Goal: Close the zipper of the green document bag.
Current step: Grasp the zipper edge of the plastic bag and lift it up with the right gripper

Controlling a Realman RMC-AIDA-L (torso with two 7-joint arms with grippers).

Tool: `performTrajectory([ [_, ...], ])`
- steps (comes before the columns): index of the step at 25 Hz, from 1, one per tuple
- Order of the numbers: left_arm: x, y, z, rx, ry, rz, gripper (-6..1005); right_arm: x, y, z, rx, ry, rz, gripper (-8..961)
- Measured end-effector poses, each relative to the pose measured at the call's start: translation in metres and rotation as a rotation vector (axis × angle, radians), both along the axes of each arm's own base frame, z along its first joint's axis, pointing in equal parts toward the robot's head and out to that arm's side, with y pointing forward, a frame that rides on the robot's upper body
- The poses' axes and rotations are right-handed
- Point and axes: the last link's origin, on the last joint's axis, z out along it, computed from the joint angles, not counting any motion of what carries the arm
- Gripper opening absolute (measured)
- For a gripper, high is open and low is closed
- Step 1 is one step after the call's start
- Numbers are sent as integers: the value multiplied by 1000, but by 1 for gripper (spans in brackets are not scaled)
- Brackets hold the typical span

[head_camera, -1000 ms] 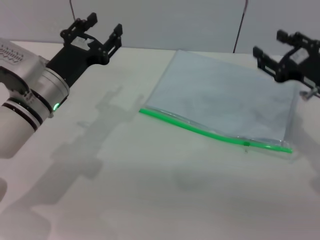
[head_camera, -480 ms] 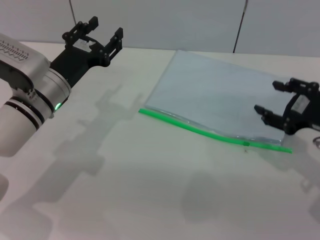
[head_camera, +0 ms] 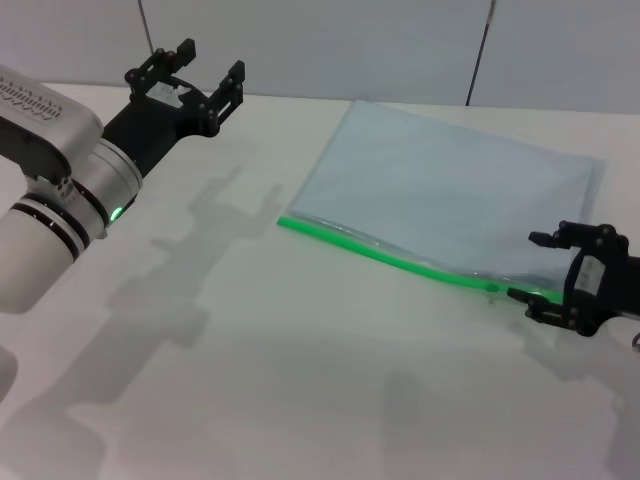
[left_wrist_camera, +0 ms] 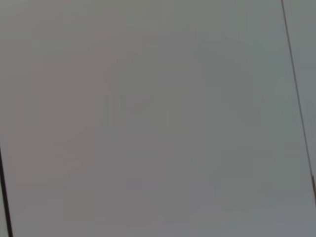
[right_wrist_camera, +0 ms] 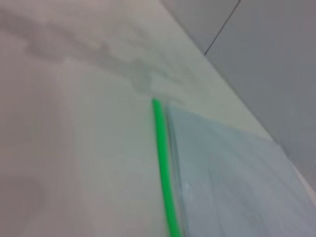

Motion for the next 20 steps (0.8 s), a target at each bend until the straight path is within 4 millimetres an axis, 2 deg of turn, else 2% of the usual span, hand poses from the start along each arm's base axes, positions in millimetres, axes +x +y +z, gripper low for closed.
performTrajectory([
  [9,-3,2,0,0,4,26,654,11,-4,-7,-32,-225,59,679],
  [20,-7,2,1,3,4,42,651,10,-2,-17,153,-331,137,679],
])
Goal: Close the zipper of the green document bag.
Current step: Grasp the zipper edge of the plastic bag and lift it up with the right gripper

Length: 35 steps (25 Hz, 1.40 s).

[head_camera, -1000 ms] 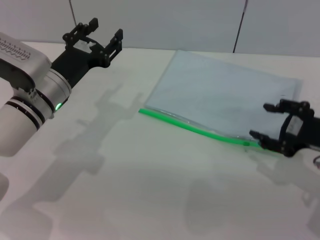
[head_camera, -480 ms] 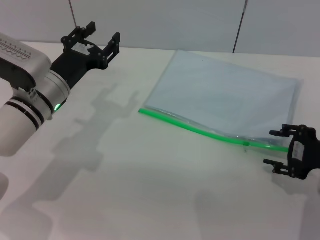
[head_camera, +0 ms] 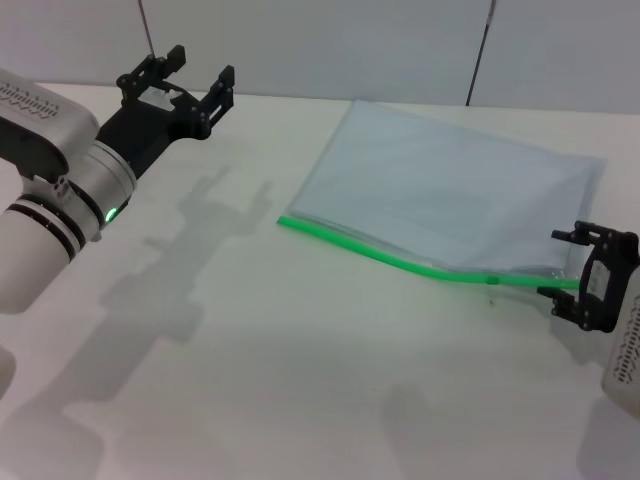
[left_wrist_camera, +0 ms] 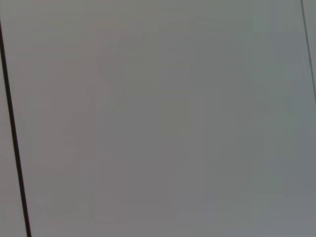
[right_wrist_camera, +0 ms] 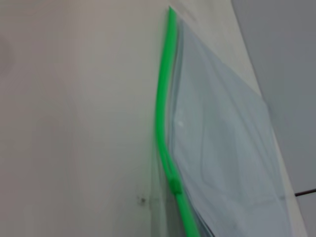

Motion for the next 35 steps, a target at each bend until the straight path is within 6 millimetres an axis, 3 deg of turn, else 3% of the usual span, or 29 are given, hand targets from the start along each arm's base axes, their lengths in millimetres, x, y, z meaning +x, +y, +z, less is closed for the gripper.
performTrajectory([
  [14,-1,2,-1,-8,8,18,647,9,-2,-5,41,-65,10,679],
  [35,1,5,-2,-11,4,22,641,5,22,-26,124,-105,94,649],
])
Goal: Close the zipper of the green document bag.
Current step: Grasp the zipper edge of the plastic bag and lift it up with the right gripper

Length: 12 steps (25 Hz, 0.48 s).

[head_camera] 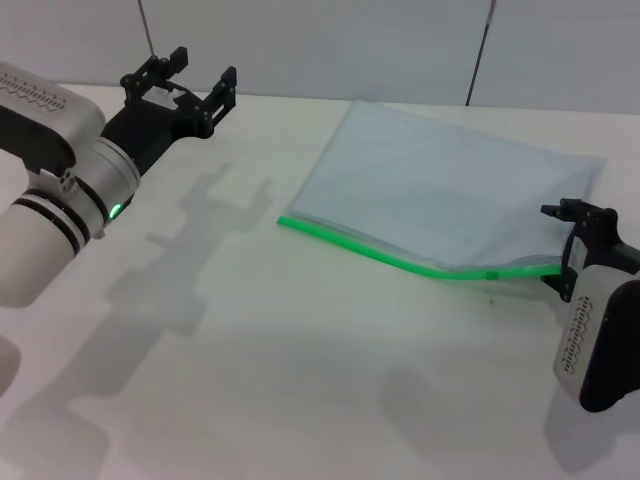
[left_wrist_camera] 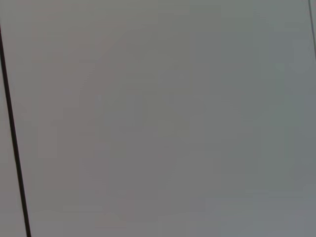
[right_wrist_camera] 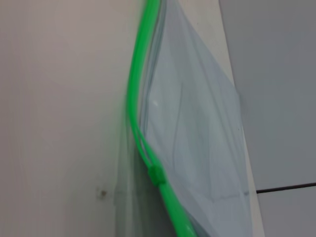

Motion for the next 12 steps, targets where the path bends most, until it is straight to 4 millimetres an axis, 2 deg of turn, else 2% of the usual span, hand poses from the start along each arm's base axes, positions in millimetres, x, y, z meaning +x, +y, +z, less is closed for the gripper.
performTrajectory([
  [5,0,0,0,0,0,0,639,-4,7,-1,6,36,-15,635],
  [12,0,0,0,0,-1,0,637,-3,14,-2,9,59,-41,395],
])
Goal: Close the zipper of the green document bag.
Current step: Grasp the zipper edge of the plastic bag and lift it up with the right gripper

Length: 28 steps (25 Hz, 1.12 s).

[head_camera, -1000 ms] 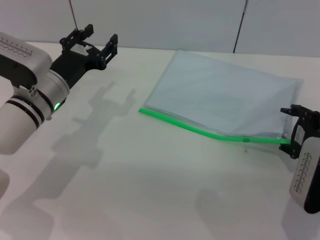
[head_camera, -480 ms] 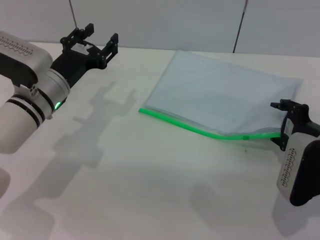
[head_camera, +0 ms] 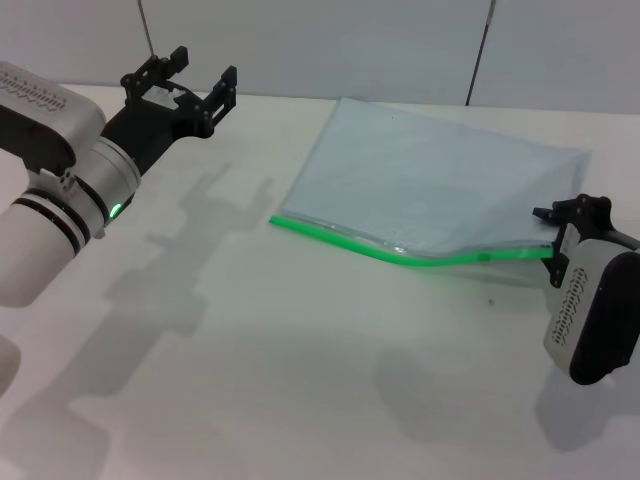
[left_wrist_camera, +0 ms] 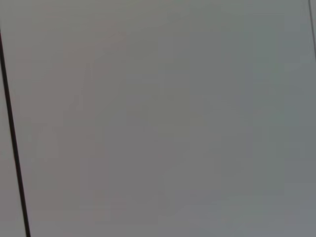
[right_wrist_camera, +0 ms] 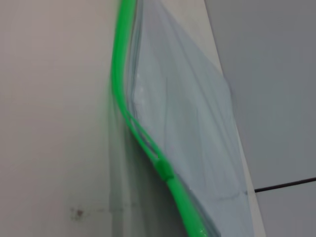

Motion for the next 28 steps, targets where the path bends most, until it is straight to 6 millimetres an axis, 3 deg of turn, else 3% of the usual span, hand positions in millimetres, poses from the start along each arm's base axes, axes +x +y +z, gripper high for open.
performTrajectory([
  [4,0,0,0,0,-1,1,636,-3,-1,-1,0,7,7,211],
  [7,0,0,0,0,-1,1,635,-6,-1,-1,1,11,12,147],
  [28,3,-3,-3,-26,-3,-25,629,-45,-8,10,9,150,39,74],
])
